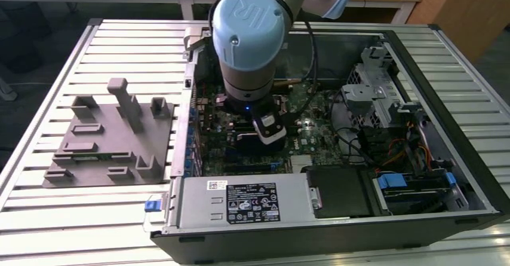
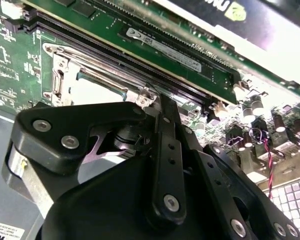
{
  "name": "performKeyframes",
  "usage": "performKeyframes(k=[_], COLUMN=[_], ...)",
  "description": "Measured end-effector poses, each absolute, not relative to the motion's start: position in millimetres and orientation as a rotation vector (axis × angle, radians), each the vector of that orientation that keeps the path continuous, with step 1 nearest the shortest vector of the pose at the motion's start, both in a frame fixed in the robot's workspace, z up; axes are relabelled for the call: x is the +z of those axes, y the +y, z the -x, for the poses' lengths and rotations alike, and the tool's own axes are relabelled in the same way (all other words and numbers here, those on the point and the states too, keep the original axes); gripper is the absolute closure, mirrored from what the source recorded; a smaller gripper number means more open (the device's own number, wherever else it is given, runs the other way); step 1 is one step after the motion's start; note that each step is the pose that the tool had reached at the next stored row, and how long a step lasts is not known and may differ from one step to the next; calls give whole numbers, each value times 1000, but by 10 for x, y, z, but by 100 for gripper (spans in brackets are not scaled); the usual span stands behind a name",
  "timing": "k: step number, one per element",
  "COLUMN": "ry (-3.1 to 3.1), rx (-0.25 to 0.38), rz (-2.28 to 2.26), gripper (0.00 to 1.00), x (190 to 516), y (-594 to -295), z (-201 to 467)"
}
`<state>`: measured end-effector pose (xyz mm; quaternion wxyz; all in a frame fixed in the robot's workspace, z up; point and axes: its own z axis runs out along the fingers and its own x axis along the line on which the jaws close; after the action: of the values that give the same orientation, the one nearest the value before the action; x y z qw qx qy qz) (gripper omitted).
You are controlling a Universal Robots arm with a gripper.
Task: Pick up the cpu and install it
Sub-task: 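Install the second cpu locking lever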
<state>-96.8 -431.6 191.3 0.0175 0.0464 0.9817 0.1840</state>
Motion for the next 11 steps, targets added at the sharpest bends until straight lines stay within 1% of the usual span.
performKeyframes(k=[4,11], ry=[3055,3055], rx=[542,528], rz=[-145,-155], gripper=[89,89], x=[1933,1933], y=[-4316,-4210], z=[968,966])
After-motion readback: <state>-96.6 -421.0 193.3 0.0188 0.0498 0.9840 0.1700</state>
